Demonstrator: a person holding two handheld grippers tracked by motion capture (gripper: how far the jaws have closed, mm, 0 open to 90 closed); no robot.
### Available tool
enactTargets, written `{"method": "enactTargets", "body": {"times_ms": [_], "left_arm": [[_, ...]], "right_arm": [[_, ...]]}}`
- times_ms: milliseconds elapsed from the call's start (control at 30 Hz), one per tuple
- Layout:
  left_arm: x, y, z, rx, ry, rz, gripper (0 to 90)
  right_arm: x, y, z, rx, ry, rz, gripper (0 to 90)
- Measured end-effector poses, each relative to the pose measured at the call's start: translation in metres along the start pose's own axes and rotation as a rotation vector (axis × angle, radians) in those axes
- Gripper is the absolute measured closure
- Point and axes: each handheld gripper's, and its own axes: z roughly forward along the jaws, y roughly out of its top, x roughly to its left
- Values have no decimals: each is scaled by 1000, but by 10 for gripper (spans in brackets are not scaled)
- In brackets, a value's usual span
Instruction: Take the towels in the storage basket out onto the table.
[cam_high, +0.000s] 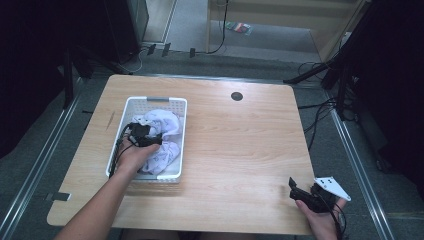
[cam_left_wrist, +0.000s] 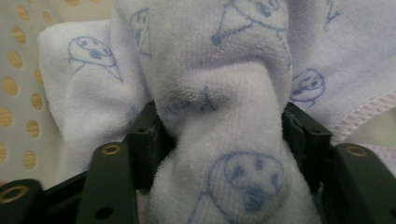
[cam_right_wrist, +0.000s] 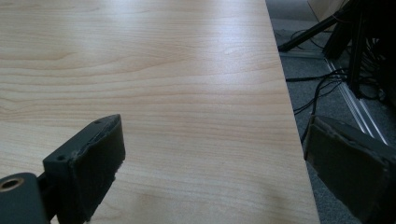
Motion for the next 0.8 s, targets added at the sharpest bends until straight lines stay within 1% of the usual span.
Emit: {"method": "enactTargets", "body": {"times_ms": [67, 133, 167, 233, 267, 333, 433, 500, 533, 567, 633, 667, 733, 767, 800], "left_arm": [[1, 1, -1, 2, -5, -2, 504], [5, 4, -4, 12, -32, -12, 544], [6, 5, -4, 9, -44, -34, 551], [11, 6, -6, 7, -62, -54, 562], [12, 6, -7, 9, -69, -58, 569], [12, 8, -10, 6, -66, -61, 582], [12, 8, -14, 4, -84, -61, 585], [13, 9, -17, 6, -98, -78, 583], [13, 10, -19, -3, -97, -88, 583], [14, 10, -20, -11, -96, -89, 583], [15, 11, -22, -20, -107, -110, 584], [17, 12, -23, -22, -109, -110, 584], [17, 13, -26, -37, -116, -128, 585], [18, 14, -28, -44, -123, -127, 585], [18, 15, -30, -50, -129, -135, 585]], "right_arm": [[0, 0, 0, -1, 1, 4, 51], [-1, 0, 0, -1, 1, 4, 51], [-1, 0, 0, 0, 0, 5, 51], [-1, 0, 0, 1, 1, 6, 51], [-1, 0, 0, 2, 2, 7, 51], [-1, 0, 0, 2, 4, 10, 51], [-1, 0, 0, 0, 4, 11, 51], [-1, 0, 0, 1, 4, 11, 51], [-1, 0, 0, 1, 5, 10, 51], [-1, 0, 0, 1, 5, 10, 51], [-1, 0, 0, 1, 6, 10, 51], [-1, 0, 0, 1, 5, 11, 51], [-1, 0, 0, -1, 6, 12, 51], [-1, 0, 0, -1, 7, 12, 51], [-1, 0, 0, -1, 7, 13, 51]]}}
